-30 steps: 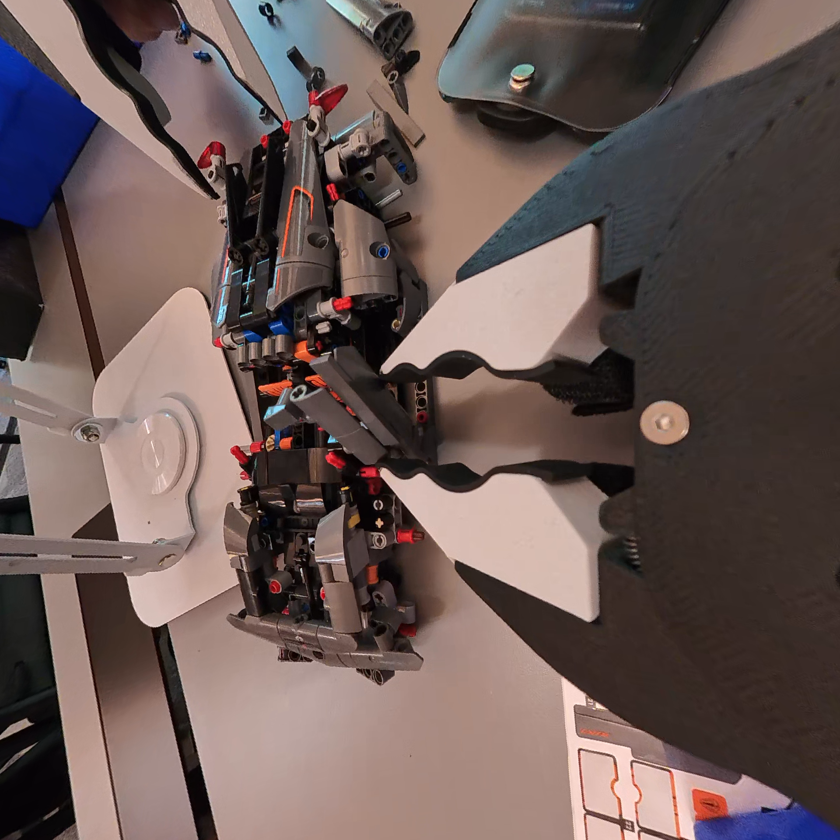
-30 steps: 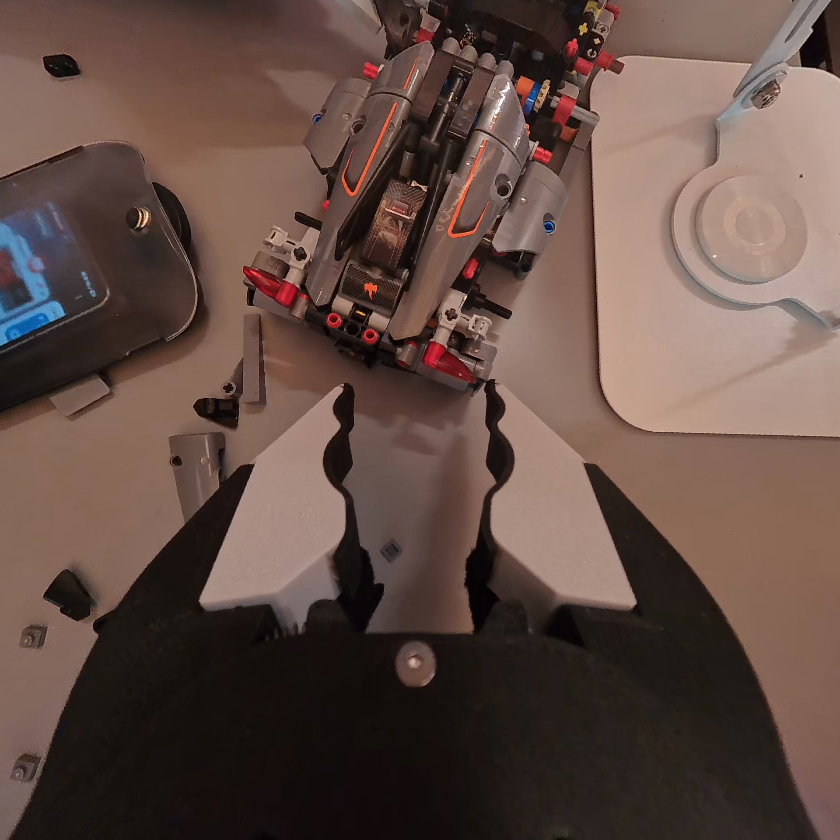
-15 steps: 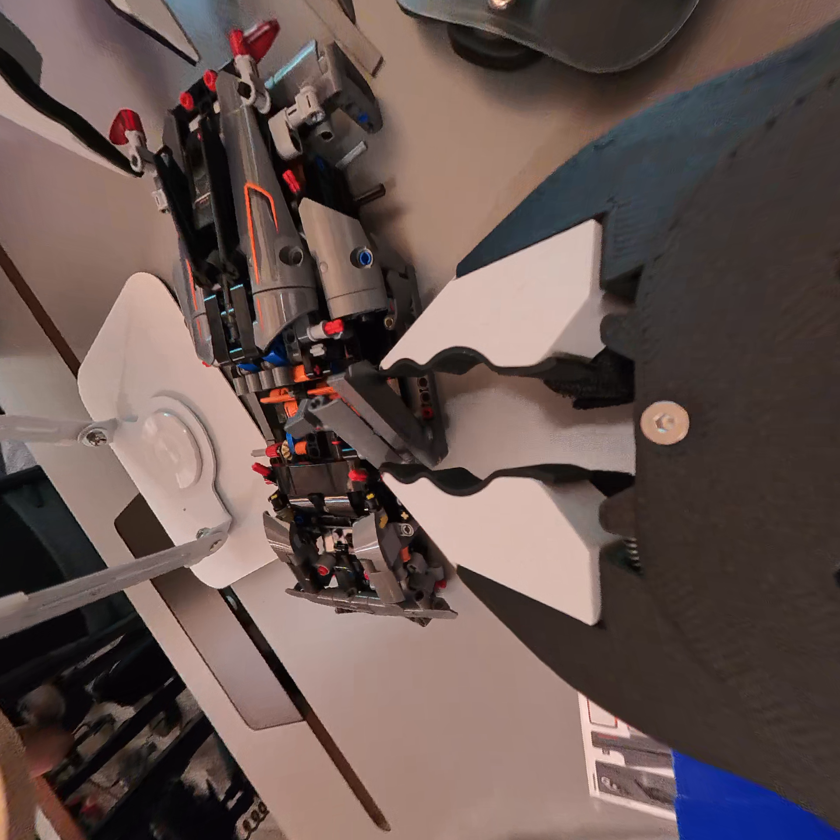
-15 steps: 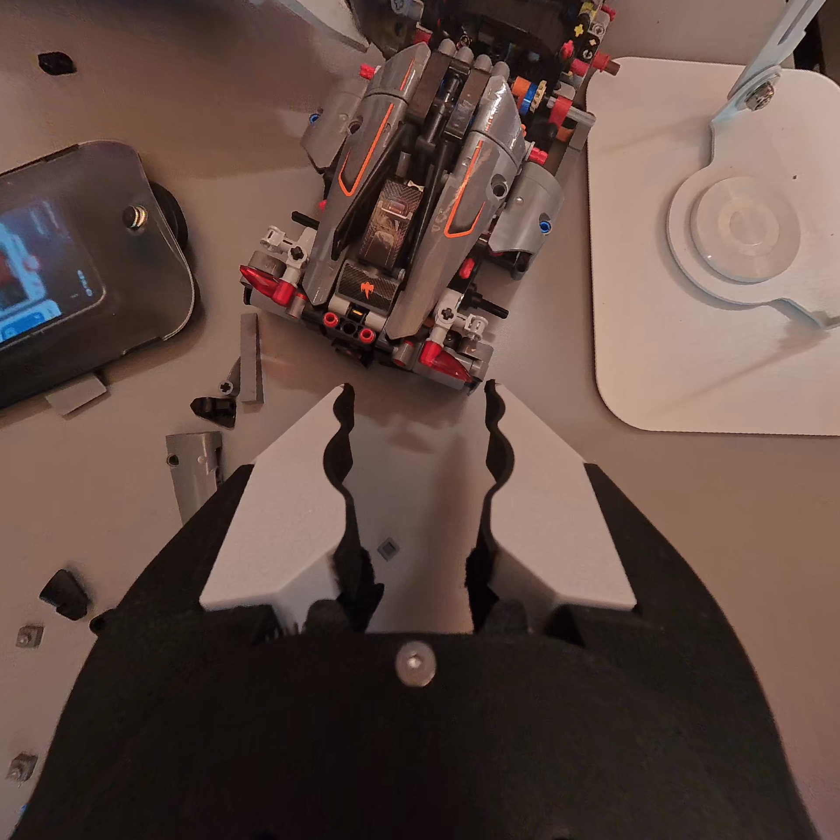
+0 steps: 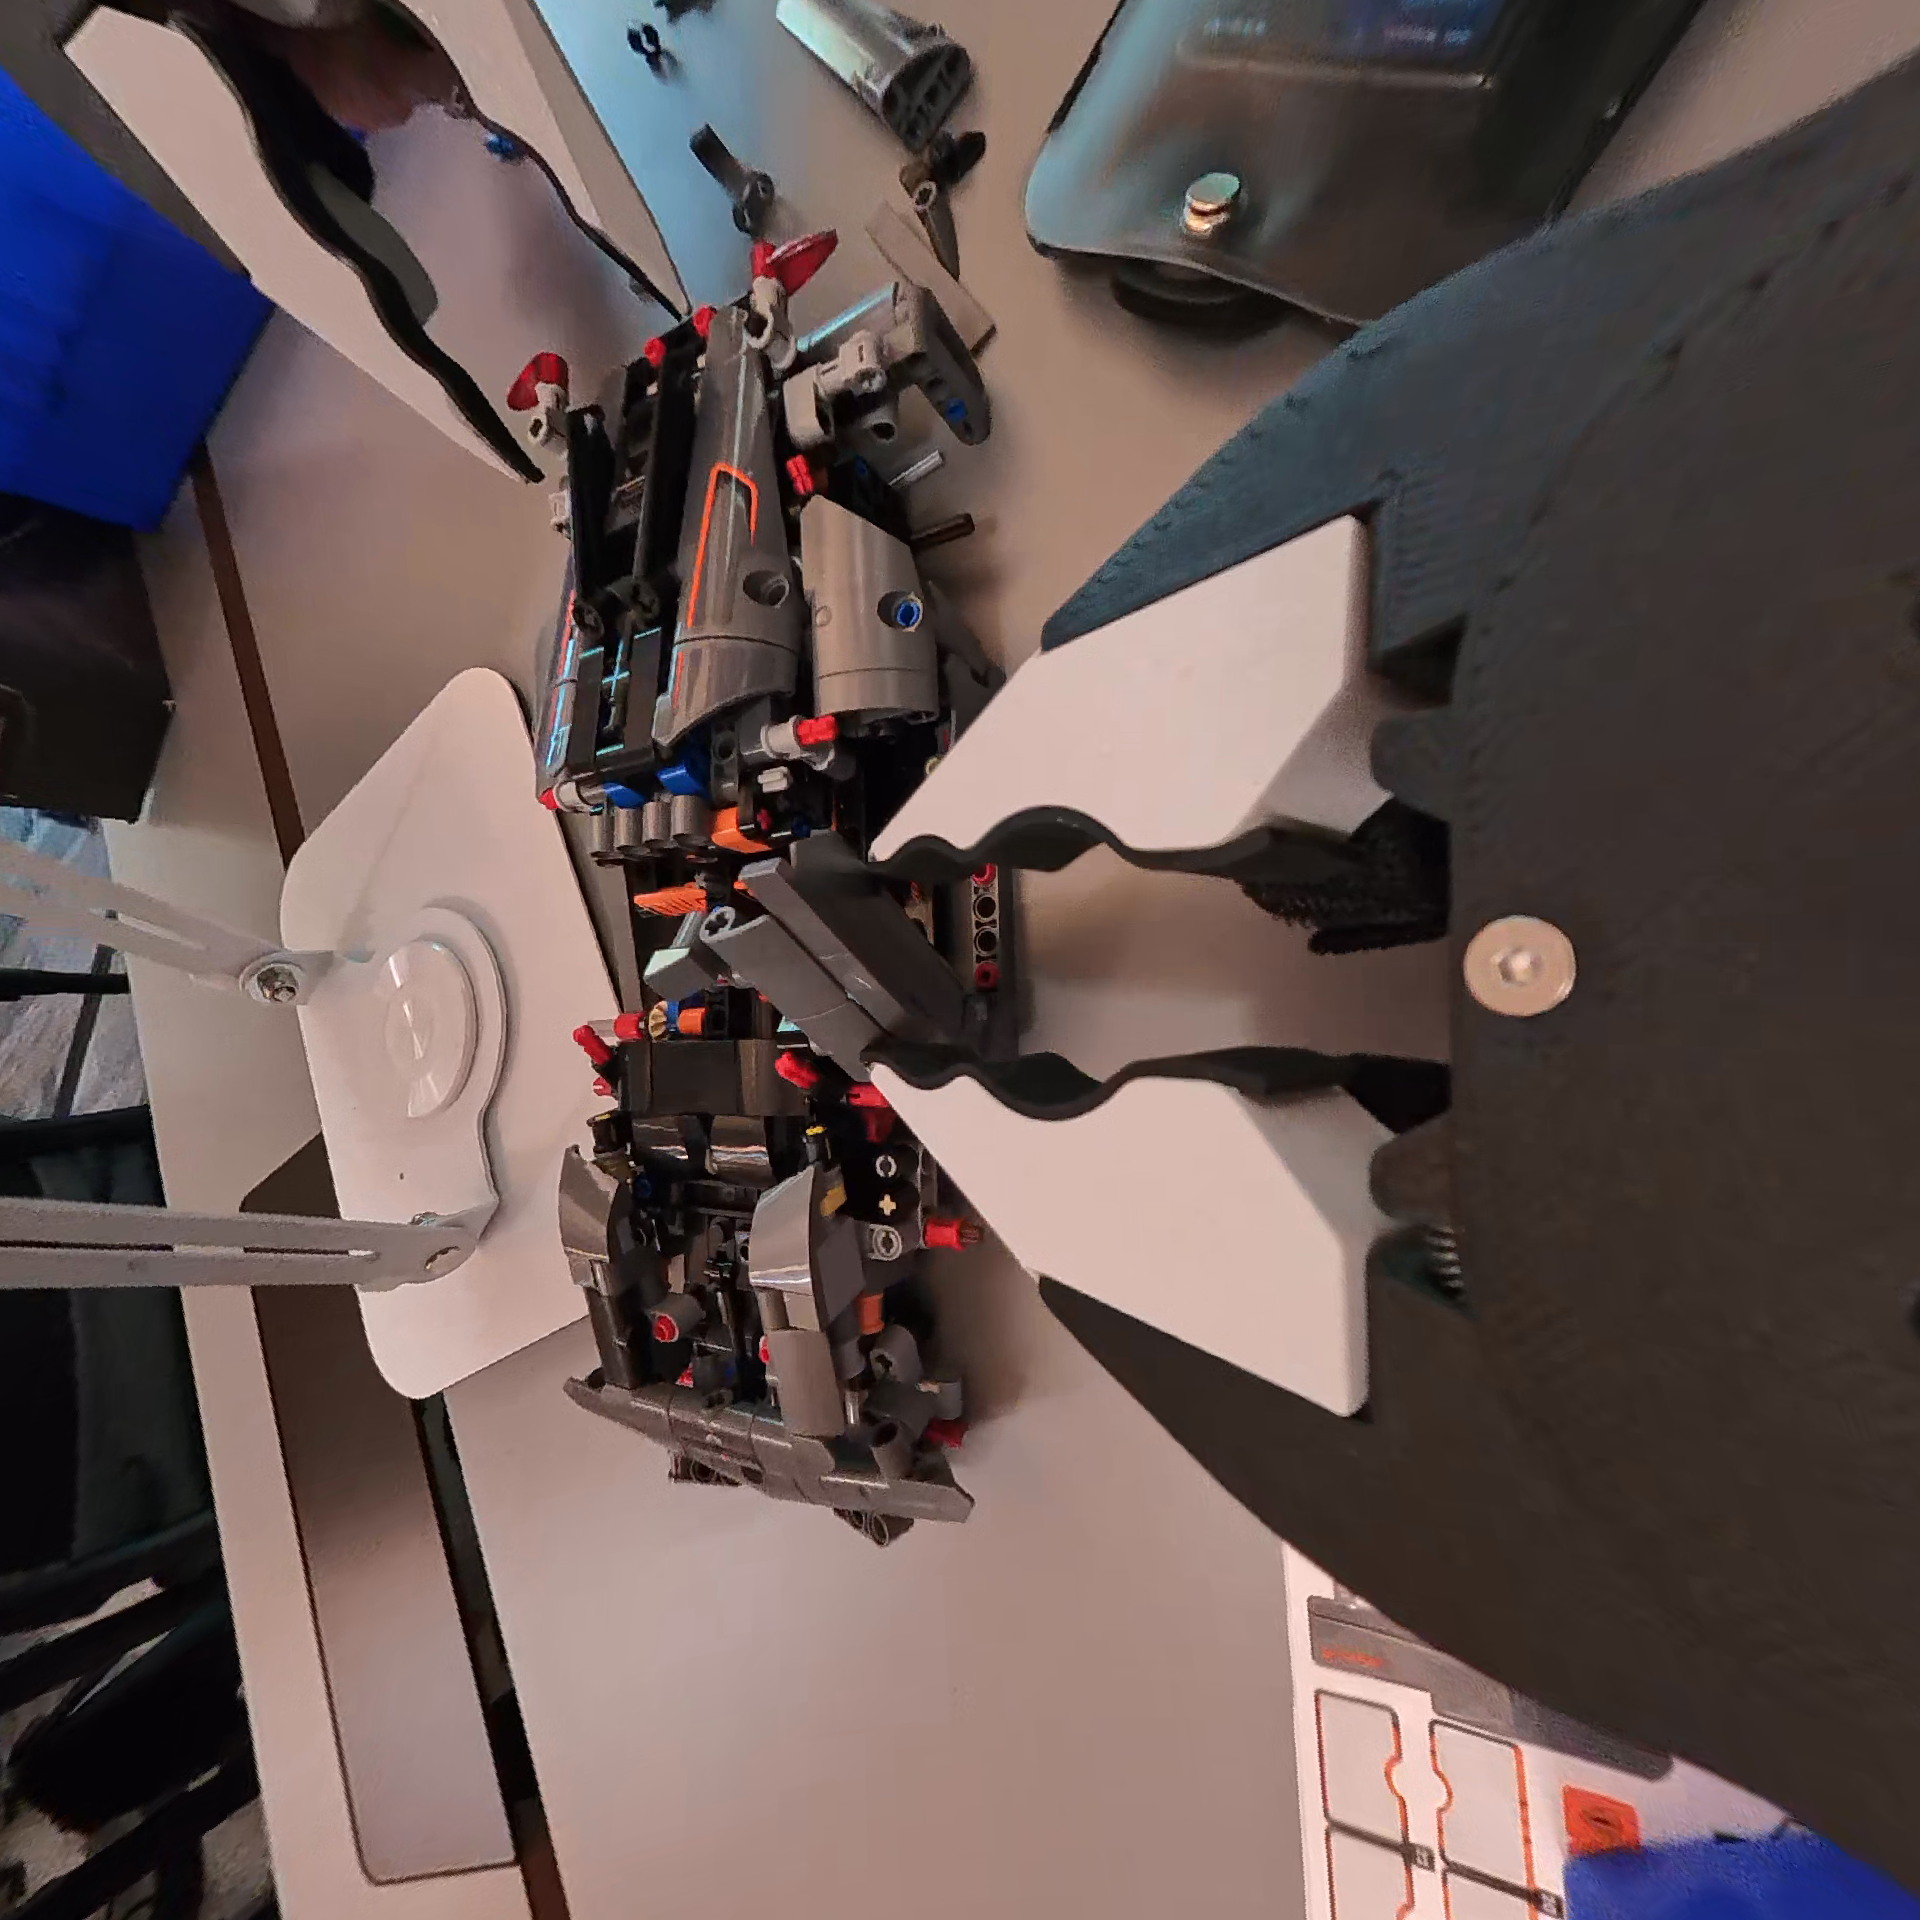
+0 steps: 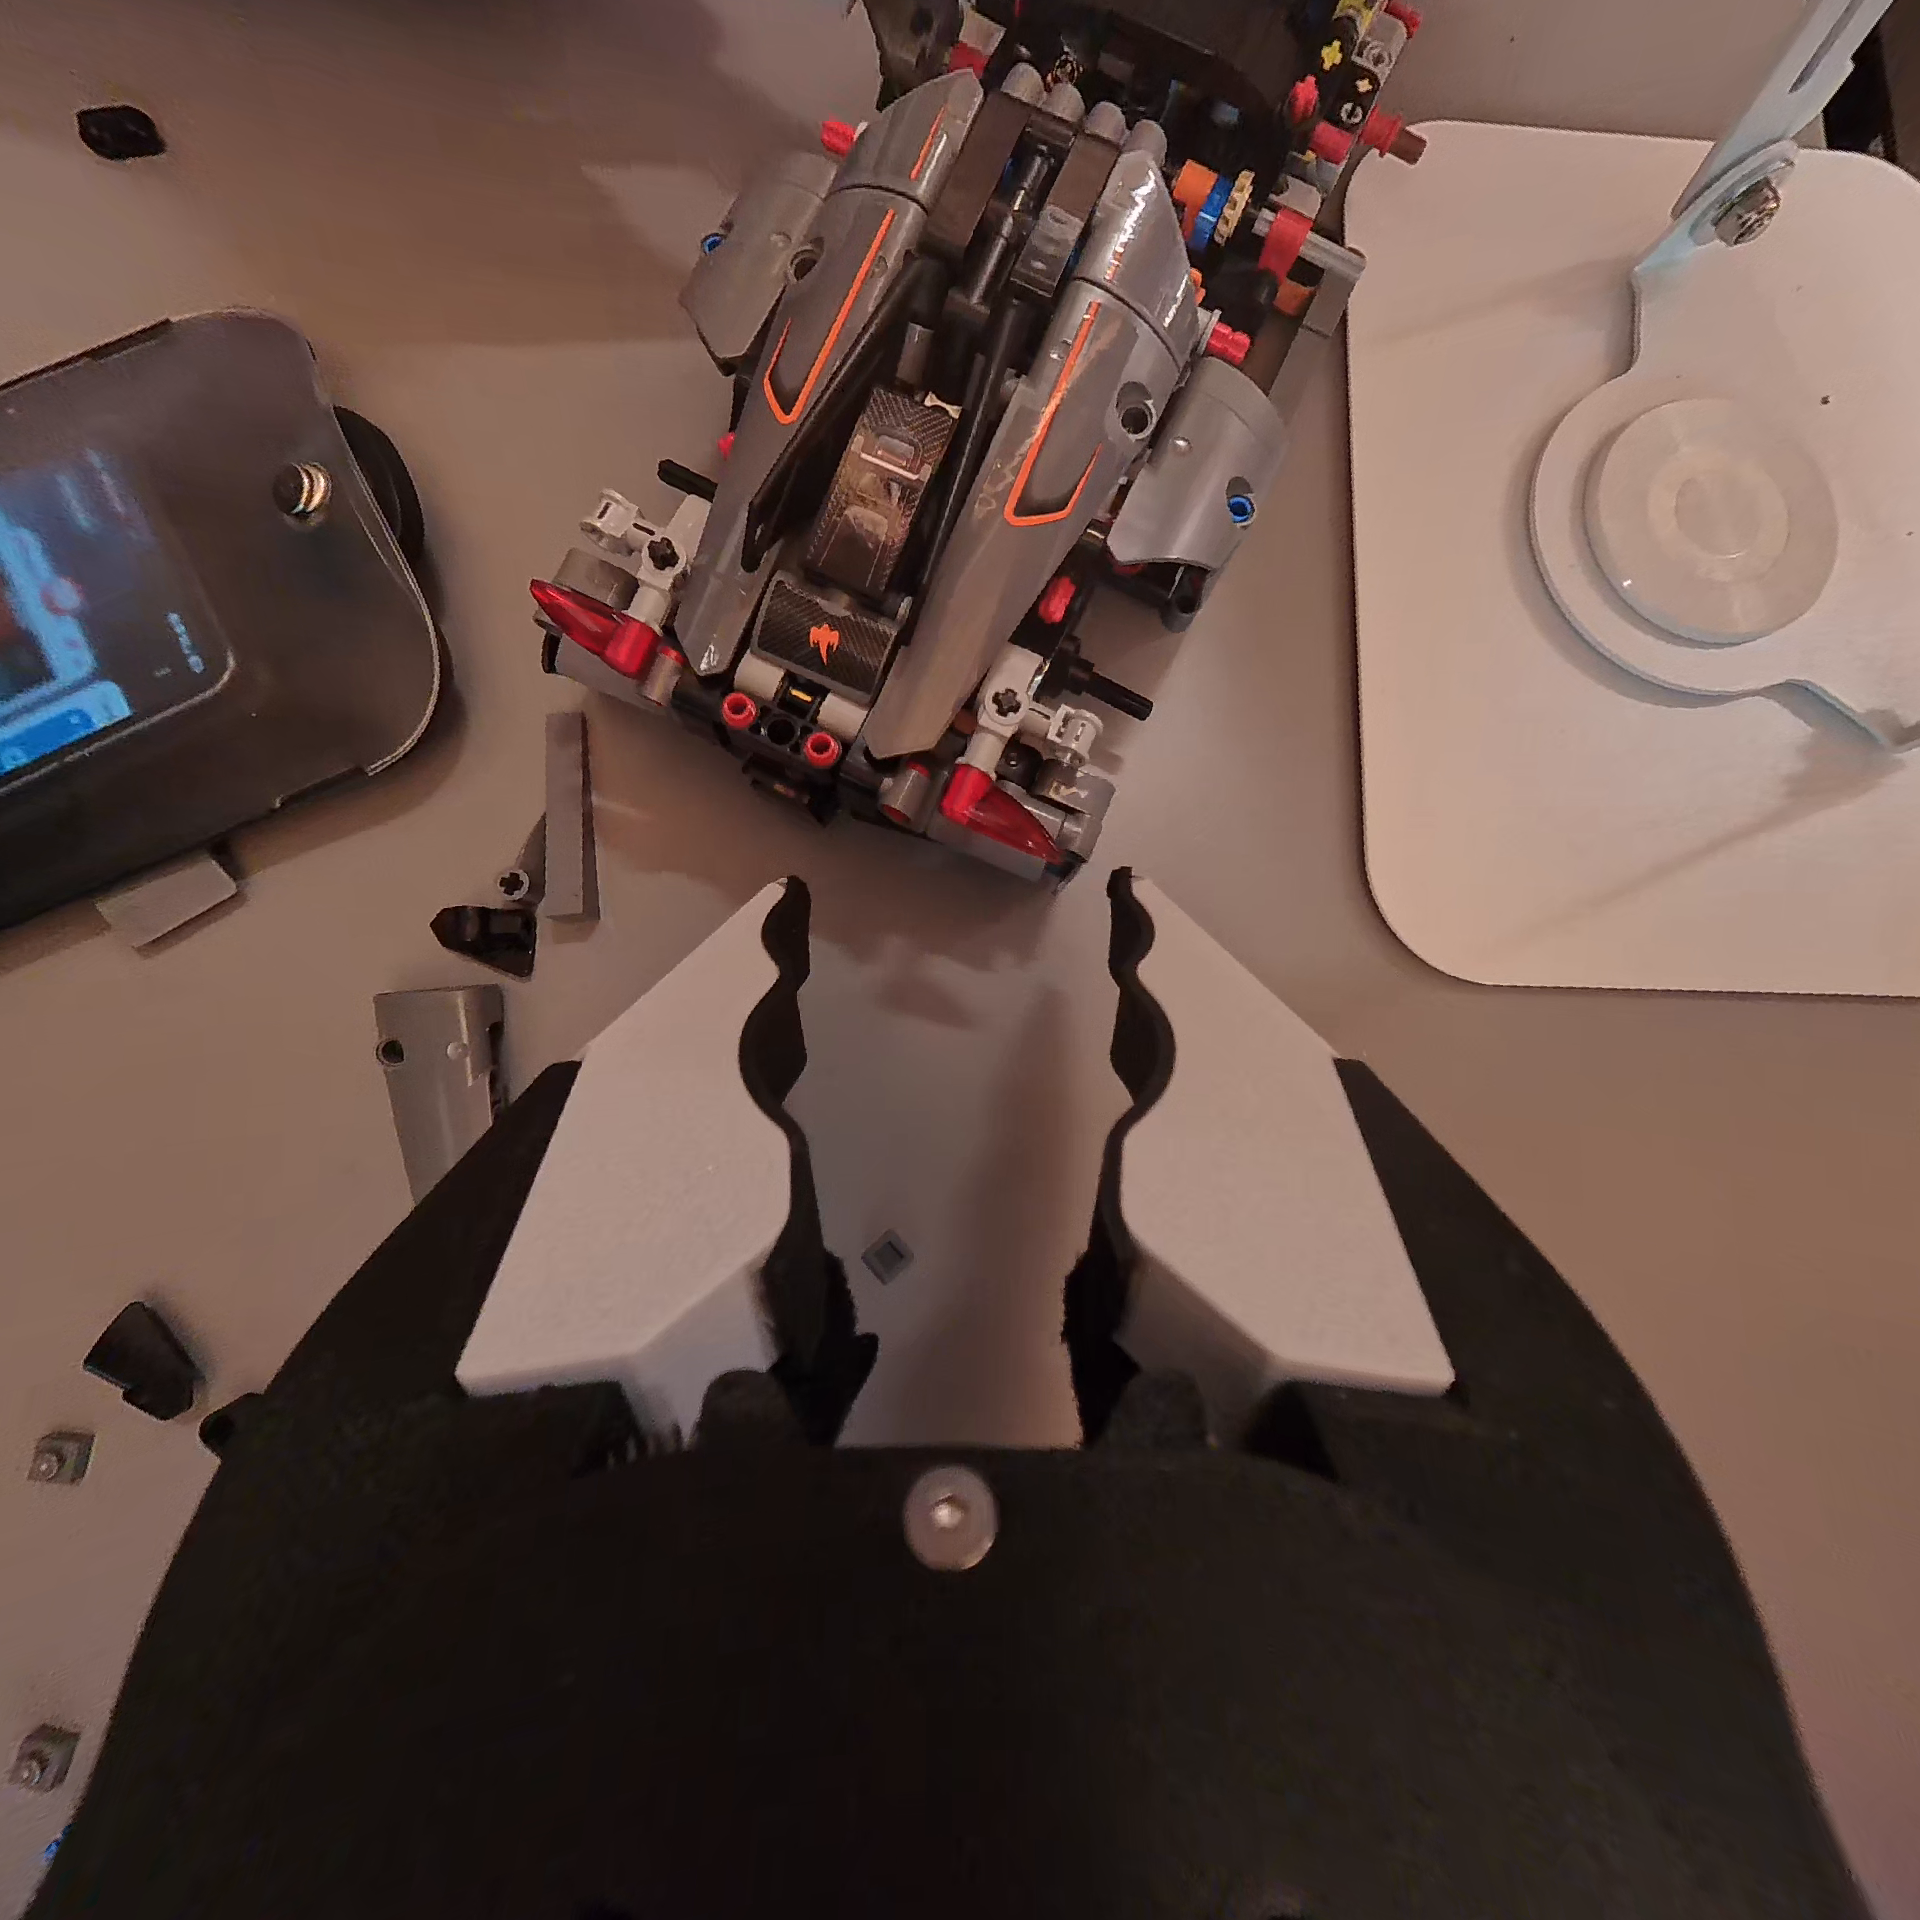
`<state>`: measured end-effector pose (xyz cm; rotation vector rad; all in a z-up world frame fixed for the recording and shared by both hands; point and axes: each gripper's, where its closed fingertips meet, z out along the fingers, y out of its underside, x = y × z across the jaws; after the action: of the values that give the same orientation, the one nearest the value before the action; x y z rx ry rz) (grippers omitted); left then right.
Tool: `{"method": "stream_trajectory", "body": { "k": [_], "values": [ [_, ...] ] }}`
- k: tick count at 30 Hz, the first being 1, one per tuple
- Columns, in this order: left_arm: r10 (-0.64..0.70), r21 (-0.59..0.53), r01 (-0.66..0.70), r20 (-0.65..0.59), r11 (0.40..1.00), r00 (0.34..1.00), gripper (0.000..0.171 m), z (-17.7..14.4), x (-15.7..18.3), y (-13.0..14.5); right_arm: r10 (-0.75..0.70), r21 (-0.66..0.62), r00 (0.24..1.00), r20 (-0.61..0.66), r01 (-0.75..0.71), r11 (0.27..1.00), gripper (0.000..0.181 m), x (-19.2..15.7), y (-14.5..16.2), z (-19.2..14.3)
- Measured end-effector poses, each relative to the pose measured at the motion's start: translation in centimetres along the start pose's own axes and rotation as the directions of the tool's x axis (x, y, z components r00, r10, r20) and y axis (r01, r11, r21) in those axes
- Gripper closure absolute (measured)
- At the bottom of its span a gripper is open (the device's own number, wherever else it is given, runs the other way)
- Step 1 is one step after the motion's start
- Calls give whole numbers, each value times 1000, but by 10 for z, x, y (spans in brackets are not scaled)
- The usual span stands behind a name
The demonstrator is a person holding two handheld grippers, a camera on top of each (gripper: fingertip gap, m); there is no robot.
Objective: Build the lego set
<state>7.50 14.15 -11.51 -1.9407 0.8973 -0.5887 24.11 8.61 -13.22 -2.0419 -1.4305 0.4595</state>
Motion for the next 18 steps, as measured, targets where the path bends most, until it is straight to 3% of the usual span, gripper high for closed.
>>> {"method": "stream_trajectory", "body": {
  "k": [18],
  "values": [
    [-85, 7, 85, -9, 996, 996, 144, -7, -21, 3, -3, -5, 1000, 7, 3, 1000, 124, -2, 0, 2]
  ]
}}
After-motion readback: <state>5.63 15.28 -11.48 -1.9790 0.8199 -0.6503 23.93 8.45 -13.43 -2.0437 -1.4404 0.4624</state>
